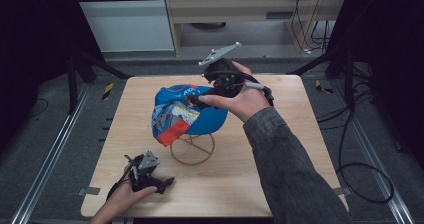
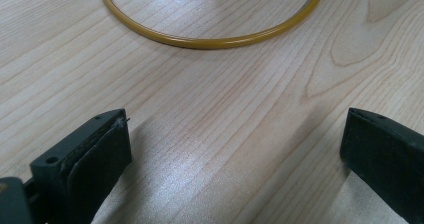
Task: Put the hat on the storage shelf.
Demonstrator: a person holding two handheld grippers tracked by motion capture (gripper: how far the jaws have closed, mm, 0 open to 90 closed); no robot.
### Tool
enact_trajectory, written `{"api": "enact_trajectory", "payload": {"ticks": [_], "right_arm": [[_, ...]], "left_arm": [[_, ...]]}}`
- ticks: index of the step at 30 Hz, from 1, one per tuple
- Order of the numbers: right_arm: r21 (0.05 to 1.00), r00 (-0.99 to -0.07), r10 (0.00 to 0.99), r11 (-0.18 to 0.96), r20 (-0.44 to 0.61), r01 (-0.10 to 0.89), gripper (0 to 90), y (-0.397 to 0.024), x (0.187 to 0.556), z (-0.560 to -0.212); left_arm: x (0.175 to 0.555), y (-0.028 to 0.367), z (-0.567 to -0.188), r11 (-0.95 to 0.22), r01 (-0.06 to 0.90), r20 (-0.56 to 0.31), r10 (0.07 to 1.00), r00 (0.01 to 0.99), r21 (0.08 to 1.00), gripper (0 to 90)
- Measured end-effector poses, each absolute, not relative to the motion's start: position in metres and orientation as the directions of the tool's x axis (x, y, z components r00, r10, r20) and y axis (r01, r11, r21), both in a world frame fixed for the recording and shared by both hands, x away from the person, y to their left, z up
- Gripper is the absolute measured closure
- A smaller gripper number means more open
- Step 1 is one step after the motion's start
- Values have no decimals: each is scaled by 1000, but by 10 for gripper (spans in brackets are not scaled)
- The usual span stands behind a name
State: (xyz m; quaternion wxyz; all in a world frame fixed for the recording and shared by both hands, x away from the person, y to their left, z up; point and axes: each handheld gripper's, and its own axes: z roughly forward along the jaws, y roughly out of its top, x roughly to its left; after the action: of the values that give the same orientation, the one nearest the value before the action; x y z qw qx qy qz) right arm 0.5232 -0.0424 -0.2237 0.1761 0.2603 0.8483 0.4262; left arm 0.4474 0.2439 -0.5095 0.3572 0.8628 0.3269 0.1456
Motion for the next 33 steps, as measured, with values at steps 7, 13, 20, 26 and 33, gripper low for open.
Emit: {"api": "enact_trajectory", "payload": {"ticks": [7, 13, 20, 26, 33], "right_arm": [[843, -789, 609, 465, -81, 272, 54, -67, 517, -216], [851, -772, 628, 456, -100, 261, 57, -87, 508, -215], [857, -756, 649, 434, -85, 276, 61, -109, 503, -223], [863, -744, 666, 409, -61, 295, 61, -126, 498, -232], [865, -717, 695, 392, -55, 313, 59, -150, 490, -239]], "left_arm": [[447, 244, -509, -531, 460, 17, 668, 744, 711, 0], [447, 244, -509, -531, 461, 17, 668, 744, 711, 0], [447, 244, -509, -532, 461, 17, 668, 744, 710, 0], [447, 244, -510, -529, 462, 16, 669, 743, 712, 0], [447, 243, -510, -529, 462, 16, 670, 742, 712, 0]]}}
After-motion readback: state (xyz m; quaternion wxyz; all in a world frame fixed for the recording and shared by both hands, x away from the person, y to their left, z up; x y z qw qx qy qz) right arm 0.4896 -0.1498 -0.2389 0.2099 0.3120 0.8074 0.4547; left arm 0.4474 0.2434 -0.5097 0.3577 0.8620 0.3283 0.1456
